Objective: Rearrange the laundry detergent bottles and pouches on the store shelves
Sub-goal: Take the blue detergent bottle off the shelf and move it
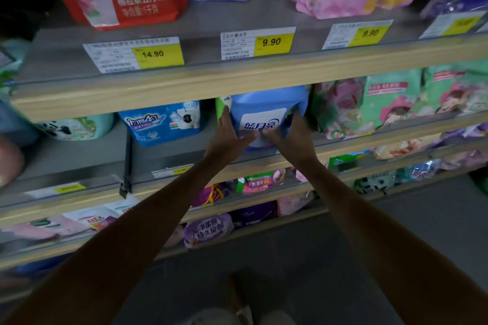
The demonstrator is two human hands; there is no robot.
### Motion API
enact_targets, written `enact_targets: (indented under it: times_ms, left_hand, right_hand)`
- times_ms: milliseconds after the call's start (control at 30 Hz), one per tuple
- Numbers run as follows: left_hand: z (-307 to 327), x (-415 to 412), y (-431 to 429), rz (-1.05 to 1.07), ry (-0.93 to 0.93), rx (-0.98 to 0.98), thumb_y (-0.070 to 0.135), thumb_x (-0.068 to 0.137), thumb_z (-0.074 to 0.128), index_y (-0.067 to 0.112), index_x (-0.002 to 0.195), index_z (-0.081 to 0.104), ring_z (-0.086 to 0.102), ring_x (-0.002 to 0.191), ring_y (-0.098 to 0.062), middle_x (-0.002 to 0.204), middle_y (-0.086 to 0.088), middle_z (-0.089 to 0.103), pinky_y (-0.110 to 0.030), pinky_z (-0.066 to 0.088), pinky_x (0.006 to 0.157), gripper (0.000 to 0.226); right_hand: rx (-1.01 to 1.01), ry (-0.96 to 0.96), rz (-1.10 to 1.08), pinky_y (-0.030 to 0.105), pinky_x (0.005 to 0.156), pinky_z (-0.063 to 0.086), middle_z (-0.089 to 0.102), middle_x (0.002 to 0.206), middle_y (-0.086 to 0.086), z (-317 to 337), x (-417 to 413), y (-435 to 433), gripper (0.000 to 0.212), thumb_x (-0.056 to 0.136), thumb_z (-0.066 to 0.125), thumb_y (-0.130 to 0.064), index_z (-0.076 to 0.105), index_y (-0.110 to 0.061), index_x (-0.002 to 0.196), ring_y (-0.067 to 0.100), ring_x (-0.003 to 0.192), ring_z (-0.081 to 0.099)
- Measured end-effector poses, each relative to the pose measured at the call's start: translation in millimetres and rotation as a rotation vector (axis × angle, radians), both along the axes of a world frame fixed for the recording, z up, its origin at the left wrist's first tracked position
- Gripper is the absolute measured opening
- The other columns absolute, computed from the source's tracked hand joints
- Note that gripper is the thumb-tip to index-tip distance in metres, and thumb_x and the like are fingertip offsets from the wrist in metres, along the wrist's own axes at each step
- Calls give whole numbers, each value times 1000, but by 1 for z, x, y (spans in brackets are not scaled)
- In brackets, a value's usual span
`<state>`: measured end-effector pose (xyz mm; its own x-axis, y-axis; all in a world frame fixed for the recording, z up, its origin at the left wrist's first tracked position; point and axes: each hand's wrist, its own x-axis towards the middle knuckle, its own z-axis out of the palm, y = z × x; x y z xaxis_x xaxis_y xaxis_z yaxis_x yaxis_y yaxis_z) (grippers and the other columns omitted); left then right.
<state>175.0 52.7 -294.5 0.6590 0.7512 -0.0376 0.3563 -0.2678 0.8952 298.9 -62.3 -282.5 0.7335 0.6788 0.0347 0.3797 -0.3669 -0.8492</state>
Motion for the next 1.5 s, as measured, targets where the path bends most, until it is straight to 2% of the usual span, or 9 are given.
enact_targets:
  times_ms: [200, 333, 467, 633, 800, 1067, 1233, 1400, 1500]
  left_hand:
    - [-6, 15, 10, 22, -173, -37, 24, 65, 82, 14, 136, 32, 52, 118, -16, 128, -6, 52, -41, 48, 99, 87]
    - [-16, 18, 14, 24, -191, -48, 22, 69, 82, 11, 137, 31, 52, 119, -18, 129, -6, 51, -42, 49, 99, 86]
    - [-18, 19, 11, 31, -256, -86, 22, 65, 83, 8, 137, 31, 52, 121, -23, 130, -9, 50, -44, 49, 98, 90]
    - [-15, 15, 2, 74, -337, -127, 34, 55, 82, 19, 129, 34, 56, 111, -10, 121, 2, 52, -16, 51, 82, 90]
    - [-17, -3, -1, 62, -411, -174, 36, 57, 79, 16, 131, 30, 51, 124, -25, 134, -15, 47, -42, 50, 96, 91]
    - [-15, -31, 3, 107, -463, -236, -2, 84, 62, -1, 137, 22, 63, 105, -6, 119, -6, 58, -20, 55, 80, 67]
    - [-19, -46, -3, 183, -500, -256, 3, 85, 63, 13, 128, 38, 63, 105, -2, 117, 0, 60, -16, 53, 78, 51]
    - [-19, -56, -7, 154, -449, -204, 2, 84, 65, 24, 115, 52, 64, 102, 1, 109, 11, 65, -13, 52, 77, 41]
    - [-17, -58, -9, 138, -437, -192, 3, 84, 65, 21, 115, 54, 65, 101, 0, 107, 11, 66, -12, 52, 76, 38]
  right_hand:
    - [26, -76, -206, 38, 87, 46, 41, 121, 12, -29, 0, 0, 76, 70, 78, -41, 39, -4, 123, 26, 111, 48]
    - [189, 150, -97, 27, 94, 47, 43, 127, 8, -30, 19, -1, 77, 73, 80, -18, 33, -6, 133, 11, 116, 48]
    - [284, 297, 62, 10, 72, 52, 50, 114, -6, -26, 31, 2, 67, 77, 70, 6, 28, -16, 124, -15, 93, 59]
    - [294, 374, 95, 15, 74, 55, 50, 118, 3, -21, 34, 4, 64, 75, 72, 4, 31, -14, 121, 1, 96, 59]
    - [293, 304, 113, 11, 74, 52, 50, 117, 3, -23, 23, 8, 68, 70, 79, -2, 32, -18, 117, 2, 98, 56]
    - [307, 194, 249, 41, 101, 46, 51, 131, 14, 1, 10, 33, 67, 77, 76, -18, 38, -7, 131, 26, 122, 51]
    - [377, 152, 178, 12, 82, 46, 59, 111, 0, 12, -2, 52, 28, 90, 61, -18, 51, -9, 114, 13, 105, 57]
    - [350, 97, 121, 21, 79, 47, 63, 110, 12, 6, -4, 56, 25, 89, 62, -16, 57, -5, 111, 23, 102, 59]
    - [362, 117, 139, 8, 78, 45, 61, 109, 2, 7, -4, 47, 27, 90, 60, -17, 57, -9, 116, 12, 100, 56]
